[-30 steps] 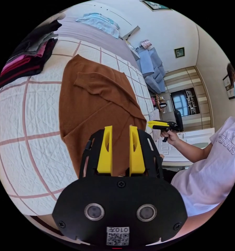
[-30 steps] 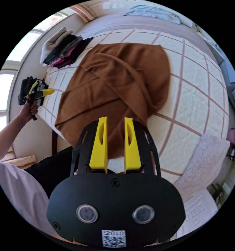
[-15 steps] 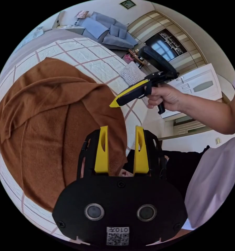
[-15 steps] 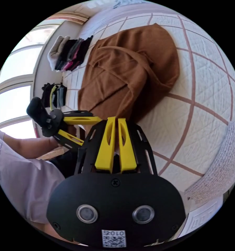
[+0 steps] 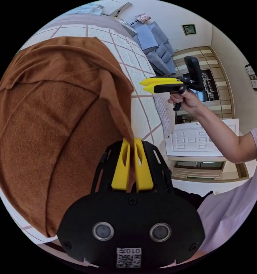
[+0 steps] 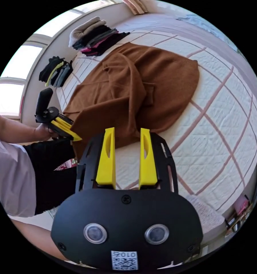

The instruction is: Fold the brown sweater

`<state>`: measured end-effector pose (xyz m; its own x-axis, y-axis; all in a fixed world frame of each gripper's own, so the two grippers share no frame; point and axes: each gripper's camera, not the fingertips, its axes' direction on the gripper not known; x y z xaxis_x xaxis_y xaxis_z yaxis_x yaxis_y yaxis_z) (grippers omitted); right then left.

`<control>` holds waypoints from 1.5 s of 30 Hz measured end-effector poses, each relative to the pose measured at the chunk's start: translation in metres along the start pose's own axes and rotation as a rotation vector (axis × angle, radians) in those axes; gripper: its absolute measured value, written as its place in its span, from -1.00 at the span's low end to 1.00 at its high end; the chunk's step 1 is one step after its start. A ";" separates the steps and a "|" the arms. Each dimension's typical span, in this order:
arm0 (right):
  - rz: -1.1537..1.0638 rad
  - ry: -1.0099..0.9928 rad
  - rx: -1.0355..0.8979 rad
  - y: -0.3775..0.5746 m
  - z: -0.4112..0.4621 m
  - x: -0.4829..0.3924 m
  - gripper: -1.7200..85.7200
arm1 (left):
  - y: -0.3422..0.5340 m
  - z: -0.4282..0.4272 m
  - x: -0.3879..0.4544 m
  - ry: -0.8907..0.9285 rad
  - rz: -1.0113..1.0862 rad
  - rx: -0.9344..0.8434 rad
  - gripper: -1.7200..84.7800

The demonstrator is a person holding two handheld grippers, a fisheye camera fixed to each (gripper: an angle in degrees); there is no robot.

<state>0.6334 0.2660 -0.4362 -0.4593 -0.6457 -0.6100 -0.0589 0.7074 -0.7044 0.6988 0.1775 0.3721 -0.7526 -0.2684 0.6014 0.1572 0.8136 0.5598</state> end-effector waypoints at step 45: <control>-0.332 0.318 0.045 -0.147 -0.053 -0.171 -0.76 | 0.018 0.032 0.110 0.283 0.025 -0.313 -0.47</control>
<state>0.6740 0.2879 -0.2093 -0.6715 -0.7100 -0.2120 -0.2134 0.4593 -0.8622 0.5981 0.1794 0.4306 -0.5476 -0.4167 0.7256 0.3929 0.6376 0.6627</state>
